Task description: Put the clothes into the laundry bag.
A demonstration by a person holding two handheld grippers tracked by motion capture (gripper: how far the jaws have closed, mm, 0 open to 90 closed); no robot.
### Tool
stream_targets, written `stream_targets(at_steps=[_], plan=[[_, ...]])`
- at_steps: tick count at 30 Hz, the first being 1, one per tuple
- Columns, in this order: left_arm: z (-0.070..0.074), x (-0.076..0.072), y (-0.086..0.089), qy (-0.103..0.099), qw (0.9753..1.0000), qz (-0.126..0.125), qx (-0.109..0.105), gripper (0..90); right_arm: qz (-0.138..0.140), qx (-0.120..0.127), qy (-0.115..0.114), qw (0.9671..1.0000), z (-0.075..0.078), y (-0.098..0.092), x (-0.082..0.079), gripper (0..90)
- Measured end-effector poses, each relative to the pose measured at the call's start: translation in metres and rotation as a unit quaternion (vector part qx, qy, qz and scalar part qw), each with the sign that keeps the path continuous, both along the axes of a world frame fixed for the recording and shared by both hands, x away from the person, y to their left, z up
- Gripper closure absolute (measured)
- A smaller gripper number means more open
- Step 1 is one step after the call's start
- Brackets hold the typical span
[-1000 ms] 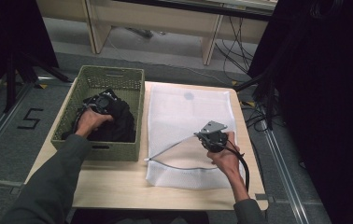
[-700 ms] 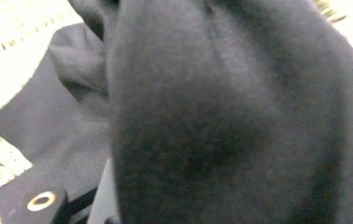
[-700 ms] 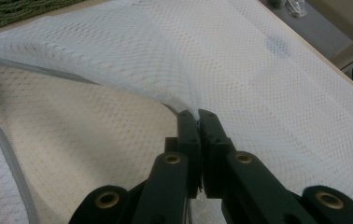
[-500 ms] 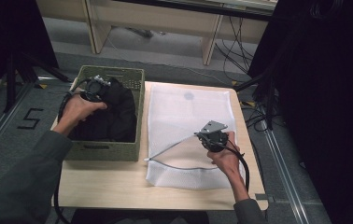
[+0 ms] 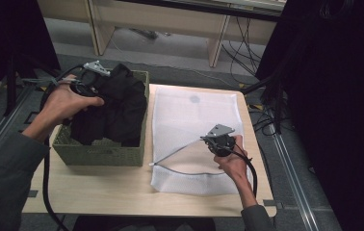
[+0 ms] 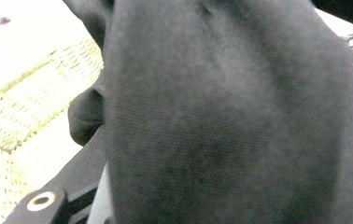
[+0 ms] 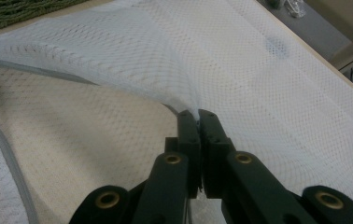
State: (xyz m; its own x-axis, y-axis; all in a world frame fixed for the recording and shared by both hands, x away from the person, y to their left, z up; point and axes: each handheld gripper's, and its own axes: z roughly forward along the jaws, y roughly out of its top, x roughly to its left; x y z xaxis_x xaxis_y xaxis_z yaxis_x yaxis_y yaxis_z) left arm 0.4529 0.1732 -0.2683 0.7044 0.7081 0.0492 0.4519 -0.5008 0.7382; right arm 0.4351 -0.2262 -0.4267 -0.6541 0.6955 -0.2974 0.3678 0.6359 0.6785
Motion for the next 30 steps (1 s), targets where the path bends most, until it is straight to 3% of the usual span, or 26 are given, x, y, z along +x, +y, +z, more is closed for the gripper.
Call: stream_targets(at_steps=[4,7,12,18,21,24,30], plan=[[0.011,-0.02,-0.005,-0.009,0.9996,-0.027,-0.007,60.6,0.0,0.0,-0.002,1.0,0.0,0.0,0.0,89.5],[0.017,-0.039,-0.011,-0.015,0.9981,-0.055,-0.024,60.6,0.001,0.0,-0.004,1.0,0.001,-0.001,0.001,89.5],[0.027,-0.075,-0.023,-0.031,0.9936,-0.101,-0.042,60.9,0.001,0.0,-0.004,1.0,0.001,0.0,0.001,89.5],[0.037,-0.096,-0.033,-0.037,0.989,-0.121,-0.077,60.8,0.0,0.0,-0.002,1.0,0.002,0.001,0.0,89.5],[0.028,-0.097,-0.042,-0.028,0.9873,-0.128,-0.089,60.7,0.0,-0.001,-0.004,1.0,0.002,0.002,0.0,89.5],[0.009,-0.096,-0.056,-0.011,0.9849,-0.141,-0.099,60.6,0.003,-0.002,-0.009,0.9999,0.003,0.0,0.002,89.5],[-0.031,-0.095,-0.094,0.038,0.9761,-0.184,-0.109,60.6,0.0,0.009,-0.007,0.9999,0.005,0.0,0.002,89.5]])
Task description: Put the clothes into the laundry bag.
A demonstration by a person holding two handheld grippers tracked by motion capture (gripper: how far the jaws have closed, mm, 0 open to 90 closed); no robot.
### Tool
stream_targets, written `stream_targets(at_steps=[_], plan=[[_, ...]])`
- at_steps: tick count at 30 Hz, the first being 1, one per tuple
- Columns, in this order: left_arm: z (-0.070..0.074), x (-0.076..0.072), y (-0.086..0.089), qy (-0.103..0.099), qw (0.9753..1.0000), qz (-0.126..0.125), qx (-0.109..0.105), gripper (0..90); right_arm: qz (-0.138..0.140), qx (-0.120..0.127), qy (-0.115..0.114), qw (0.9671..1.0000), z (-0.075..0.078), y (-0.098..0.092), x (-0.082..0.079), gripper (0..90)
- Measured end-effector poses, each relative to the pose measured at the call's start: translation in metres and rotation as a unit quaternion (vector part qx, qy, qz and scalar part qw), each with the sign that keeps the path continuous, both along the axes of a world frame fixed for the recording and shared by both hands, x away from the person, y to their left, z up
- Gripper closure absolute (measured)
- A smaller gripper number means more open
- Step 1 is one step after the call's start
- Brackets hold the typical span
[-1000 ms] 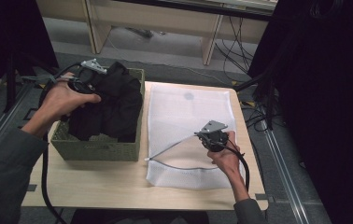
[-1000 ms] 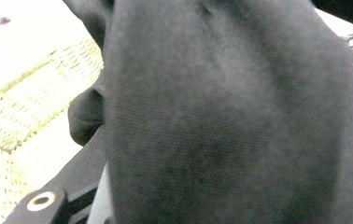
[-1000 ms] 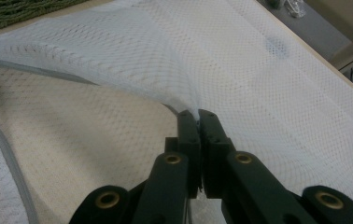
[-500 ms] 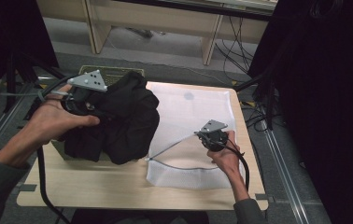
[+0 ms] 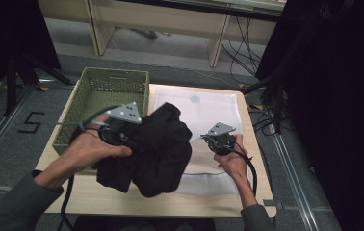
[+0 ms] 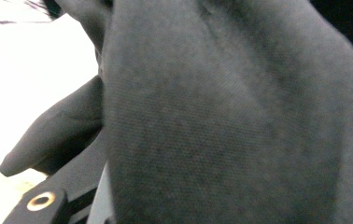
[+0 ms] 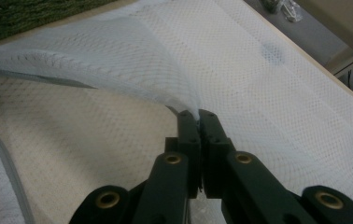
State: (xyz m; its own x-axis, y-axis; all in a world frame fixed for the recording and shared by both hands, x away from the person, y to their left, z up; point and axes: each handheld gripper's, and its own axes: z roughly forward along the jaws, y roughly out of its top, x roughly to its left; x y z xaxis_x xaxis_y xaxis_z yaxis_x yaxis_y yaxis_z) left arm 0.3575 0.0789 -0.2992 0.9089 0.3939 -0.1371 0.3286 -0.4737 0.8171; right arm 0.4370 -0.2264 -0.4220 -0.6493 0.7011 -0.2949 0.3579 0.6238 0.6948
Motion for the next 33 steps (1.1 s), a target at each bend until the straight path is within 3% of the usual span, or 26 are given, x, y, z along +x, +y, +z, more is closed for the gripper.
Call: stream_targets(at_steps=[4,7,9,13,16,20,25,30,33], plan=[[-0.029,0.003,-0.025,0.024,0.9992,-0.021,0.022,60.5,0.001,0.003,-0.015,0.9999,0.002,-0.002,0.0,90.0],[-0.051,0.01,-0.037,0.033,0.9965,-0.037,0.067,60.1,0.001,0.004,-0.025,0.9997,0.005,-0.004,0.0,90.0],[-0.066,0.012,-0.042,0.051,0.9966,-0.022,0.061,60.1,0.001,0.004,-0.021,0.9998,0.008,-0.005,-0.001,90.0],[-0.086,0.021,-0.05,0.068,0.9945,-0.018,0.077,60.1,-0.003,-0.003,-0.028,0.9996,0.008,-0.005,0.0,90.0],[-0.094,0.024,-0.056,0.076,0.9929,-0.021,0.089,60.1,0.002,0.0,-0.033,0.9995,0.011,-0.004,0.0,90.0],[-0.099,0.027,-0.069,0.085,0.9923,-0.023,0.088,60.0,0.006,0.005,-0.039,0.9992,0.018,0.0,-0.002,90.0],[-0.106,0.038,-0.091,0.098,0.9907,-0.032,0.088,59.7,0.032,0.003,-0.051,0.9982,0.03,0.006,-0.004,90.0],[-0.127,0.057,-0.108,0.127,0.9877,-0.002,0.092,57.6,0.04,0.003,-0.059,0.9975,0.037,0.014,-0.009,90.0],[-0.138,0.068,-0.118,0.159,0.9834,0.045,0.075,52.1,0.038,-0.002,-0.056,0.9977,0.036,0.018,-0.01,90.0]])
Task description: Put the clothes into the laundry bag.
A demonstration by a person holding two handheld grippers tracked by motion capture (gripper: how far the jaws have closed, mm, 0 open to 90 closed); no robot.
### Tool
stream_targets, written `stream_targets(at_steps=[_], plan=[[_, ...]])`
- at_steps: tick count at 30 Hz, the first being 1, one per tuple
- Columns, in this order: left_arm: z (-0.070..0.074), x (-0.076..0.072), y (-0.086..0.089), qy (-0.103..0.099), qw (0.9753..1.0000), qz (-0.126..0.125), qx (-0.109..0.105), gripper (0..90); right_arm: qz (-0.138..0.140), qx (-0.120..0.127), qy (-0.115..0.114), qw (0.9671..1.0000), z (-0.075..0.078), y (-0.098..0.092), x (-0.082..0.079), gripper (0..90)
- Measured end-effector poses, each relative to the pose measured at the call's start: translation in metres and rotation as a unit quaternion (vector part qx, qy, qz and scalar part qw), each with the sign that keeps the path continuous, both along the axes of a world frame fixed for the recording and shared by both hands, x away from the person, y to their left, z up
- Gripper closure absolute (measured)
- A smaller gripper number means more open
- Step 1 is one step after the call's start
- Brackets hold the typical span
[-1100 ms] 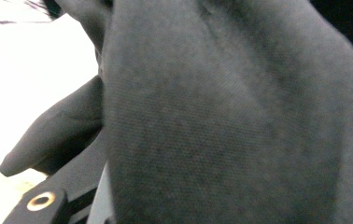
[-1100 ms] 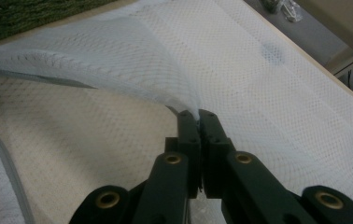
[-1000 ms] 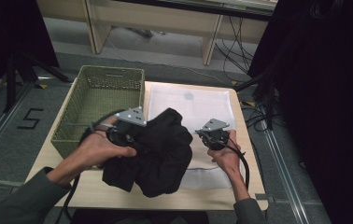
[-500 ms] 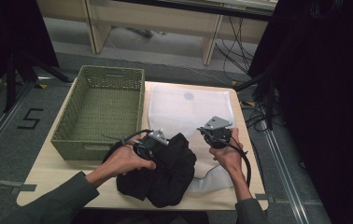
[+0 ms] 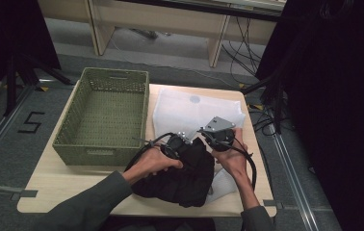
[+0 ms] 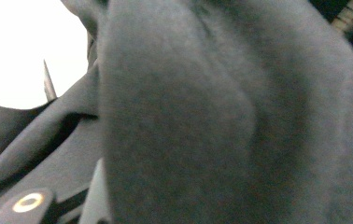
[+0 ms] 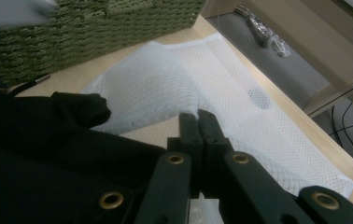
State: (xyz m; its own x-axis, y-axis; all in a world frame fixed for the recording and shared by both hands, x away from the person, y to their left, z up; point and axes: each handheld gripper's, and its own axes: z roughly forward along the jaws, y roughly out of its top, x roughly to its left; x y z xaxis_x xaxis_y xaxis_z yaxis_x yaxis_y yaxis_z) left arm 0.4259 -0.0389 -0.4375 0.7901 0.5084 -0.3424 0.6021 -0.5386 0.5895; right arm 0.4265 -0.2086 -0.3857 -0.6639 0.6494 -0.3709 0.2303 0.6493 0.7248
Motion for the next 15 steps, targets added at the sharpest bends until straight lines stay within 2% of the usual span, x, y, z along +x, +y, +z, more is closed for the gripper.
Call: stream_targets(at_steps=[1,2,3,4,5,6,8,9,11,14,15], plan=[[-0.002,0.004,-0.002,0.006,0.9998,0.016,-0.006,48.6,0.008,-0.006,0.0,0.9999,-0.001,0.001,0.0,90.0],[-0.002,0.004,-0.002,0.006,0.9998,0.016,-0.006,44.4,0.009,-0.006,0.001,0.9999,-0.002,0.001,0.001,90.0],[-0.004,0.011,-0.005,0.001,0.9996,0.028,0.001,39.0,0.006,-0.005,0.0,1.0,-0.004,0.002,0.001,90.0],[-0.003,0.015,-0.004,0.0,0.9997,0.018,0.014,34.9,0.006,-0.005,0.002,1.0,-0.004,0.002,0.001,90.0],[-0.001,0.016,-0.004,0.004,0.9996,0.022,0.014,28.4,0.006,-0.005,0.006,0.9999,-0.005,0.002,0.001,90.0],[0.001,0.015,-0.002,-0.005,0.9997,0.022,0.013,23.7,0.006,-0.005,0.007,1.0,-0.006,0.002,0.001,90.0],[0.011,0.01,0.004,-0.018,0.9996,0.022,0.005,21.0,0.008,-0.005,0.01,0.9999,-0.008,0.002,0.002,90.0],[0.016,0.007,0.007,-0.018,0.9994,0.029,-0.001,19.3,0.013,-0.006,0.016,0.9998,-0.008,0.001,0.002,90.0],[0.028,0.001,0.016,-0.017,0.9996,0.023,-0.005,16.7,0.002,-0.001,0.01,0.9999,-0.007,0.0,0.002,90.0],[0.036,-0.005,0.026,-0.023,0.9996,0.013,0.005,16.6,0.001,0.001,0.01,0.9999,-0.006,-0.001,0.001,90.0],[0.04,-0.01,0.035,-0.032,0.9993,0.009,0.018,16.9,0.006,-0.004,0.01,0.9999,-0.007,0.0,0.002,90.0]])
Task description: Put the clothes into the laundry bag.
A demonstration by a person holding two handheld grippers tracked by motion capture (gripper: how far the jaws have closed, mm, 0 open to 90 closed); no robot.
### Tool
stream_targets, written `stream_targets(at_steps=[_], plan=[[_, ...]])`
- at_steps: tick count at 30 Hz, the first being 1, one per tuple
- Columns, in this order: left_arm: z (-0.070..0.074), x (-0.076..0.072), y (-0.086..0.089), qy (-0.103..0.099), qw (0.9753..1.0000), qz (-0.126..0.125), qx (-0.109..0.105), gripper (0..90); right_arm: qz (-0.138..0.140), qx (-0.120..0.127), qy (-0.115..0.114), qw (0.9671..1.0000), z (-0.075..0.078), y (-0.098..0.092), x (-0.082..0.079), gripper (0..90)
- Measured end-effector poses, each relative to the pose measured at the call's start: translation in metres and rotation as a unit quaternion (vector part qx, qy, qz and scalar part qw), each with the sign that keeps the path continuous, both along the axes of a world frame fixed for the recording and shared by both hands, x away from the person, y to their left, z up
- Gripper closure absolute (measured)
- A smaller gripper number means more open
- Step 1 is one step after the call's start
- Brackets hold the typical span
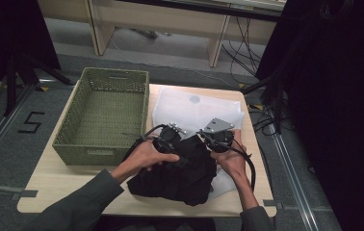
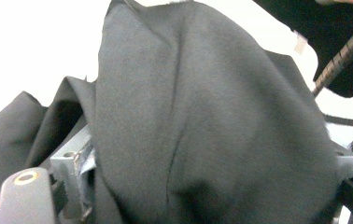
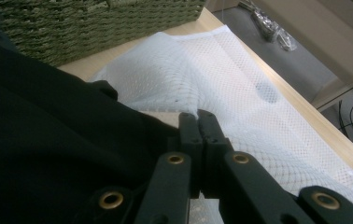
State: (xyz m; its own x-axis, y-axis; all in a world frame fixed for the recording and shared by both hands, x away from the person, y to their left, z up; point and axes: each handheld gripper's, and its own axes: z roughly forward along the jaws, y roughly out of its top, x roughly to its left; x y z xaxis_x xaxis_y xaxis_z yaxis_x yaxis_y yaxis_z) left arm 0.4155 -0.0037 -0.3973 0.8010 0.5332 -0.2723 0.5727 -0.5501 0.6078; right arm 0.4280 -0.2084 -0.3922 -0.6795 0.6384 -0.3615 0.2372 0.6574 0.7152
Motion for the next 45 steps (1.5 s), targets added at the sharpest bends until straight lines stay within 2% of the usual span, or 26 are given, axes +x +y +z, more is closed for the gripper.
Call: stream_targets(at_steps=[2,3,5,6,7,10,12,13,16,17,19,20,22,24,25,26,27,28,30,33,34,36,38,42,43,45], plan=[[-0.001,-0.004,0.007,-0.009,0.9998,-0.014,0.013,18.9,-0.004,0.002,0.002,1.0,-0.001,0.0,0.0,90.0],[-0.002,-0.004,0.008,-0.018,0.9997,-0.014,0.012,25.2,-0.005,0.002,0.004,1.0,-0.001,0.001,0.0,90.0],[-0.008,-0.003,0.004,-0.026,0.9992,-0.031,0.003,46.8,0.001,-0.002,0.003,1.0,-0.001,0.001,0.0,90.0],[-0.008,-0.003,0.004,-0.026,0.9992,-0.031,0.003,61.3,0.001,-0.002,0.003,1.0,-0.001,0.001,0.0,90.0],[-0.012,-0.001,-0.005,-0.041,0.9988,-0.027,-0.004,69.0,-0.004,0.0,0.002,1.0,-0.001,0.002,-0.001,90.0],[-0.014,0.005,-0.02,-0.05,0.9985,-0.017,-0.015,77.5,0.001,0.005,0.004,1.0,0.003,0.003,-0.003,90.0],[-0.014,0.008,-0.025,-0.049,0.9984,-0.011,-0.023,78.1,0.009,0.003,0.0,1.0,0.004,0.003,-0.003,90.0],[-0.014,0.012,-0.032,-0.056,0.9973,0.01,-0.046,78.4,0.006,0.007,-0.003,1.0,0.007,0.005,-0.005,90.0],[-0.016,0.014,-0.037,-0.06,0.9964,0.019,-0.056,77.8,0.013,0.006,-0.005,0.9999,0.011,0.005,-0.007,90.0],[-0.023,0.022,-0.036,-0.064,0.9978,-0.004,-0.017,76.3,0.015,0.006,-0.005,0.9999,0.012,0.004,-0.008,90.0],[-0.041,0.029,-0.04,-0.065,0.9972,0.008,0.035,71.4,0.014,0.007,-0.004,0.9999,0.013,0.005,-0.008,90.0],[-0.049,0.032,-0.041,-0.057,0.9975,0.019,0.037,68.3,0.007,0.011,0.001,0.9999,0.012,0.006,-0.01,90.0],[-0.05,0.033,-0.036,-0.047,0.9981,0.027,0.028,58.3,0.013,0.005,0.001,0.9999,0.011,0.008,-0.011,90.0],[-0.038,0.031,-0.028,-0.055,0.9979,0.027,0.023,45.3,0.02,0.003,0.003,0.9998,0.01,0.007,-0.012,90.0],[-0.038,0.031,-0.028,-0.055,0.9979,0.027,0.023,39.8,0.013,0.007,0.006,0.9999,0.011,0.007,-0.012,90.0],[-0.026,0.027,-0.02,-0.062,0.9974,0.037,0.0,35.2,0.012,0.01,0.003,0.9999,0.011,0.006,-0.012,90.0],[-0.026,0.027,-0.02,-0.062,0.9974,0.037,0.0,30.9,0.01,0.013,0.004,0.9999,0.011,0.006,-0.012,90.0],[-0.015,0.023,-0.014,-0.058,0.9963,0.057,-0.03,27.3,0.014,0.012,0.002,0.9998,0.012,0.005,-0.012,90.0],[-0.005,0.022,-0.008,-0.066,0.9955,0.055,-0.04,23.6,0.016,0.01,0.005,0.9998,0.012,0.004,-0.011,90.0],[0.009,0.026,0.0,-0.075,0.9953,0.053,-0.03,23.4,0.017,0.011,0.005,0.9998,0.011,0.004,-0.011,90.0],[0.013,0.028,0.002,-0.087,0.9938,0.06,-0.033,24.0,0.016,0.012,0.005,0.9998,0.011,0.004,-0.011,90.0],[0.019,0.032,0.005,-0.105,0.9922,0.063,-0.025,31.6,0.017,0.013,0.007,0.9998,0.012,0.004,-0.011,90.0],[0.02,0.035,0.006,-0.111,0.9919,0.06,-0.015,39.4,0.018,0.012,0.005,0.9997,0.012,0.004,-0.011,90.0],[0.01,0.047,-0.002,-0.115,0.992,0.053,0.0,43.8,0.016,0.014,0.008,0.9997,0.013,0.006,-0.011,90.0],[0.002,0.05,-0.009,-0.112,0.993,0.038,0.002,44.0,0.012,0.016,0.006,0.9998,0.013,0.006,-0.011,90.0],[-0.005,0.052,-0.016,-0.124,0.9916,0.029,0.022,43.1,0.018,0.014,0.004,0.9997,0.015,0.007,-0.009,90.0]])
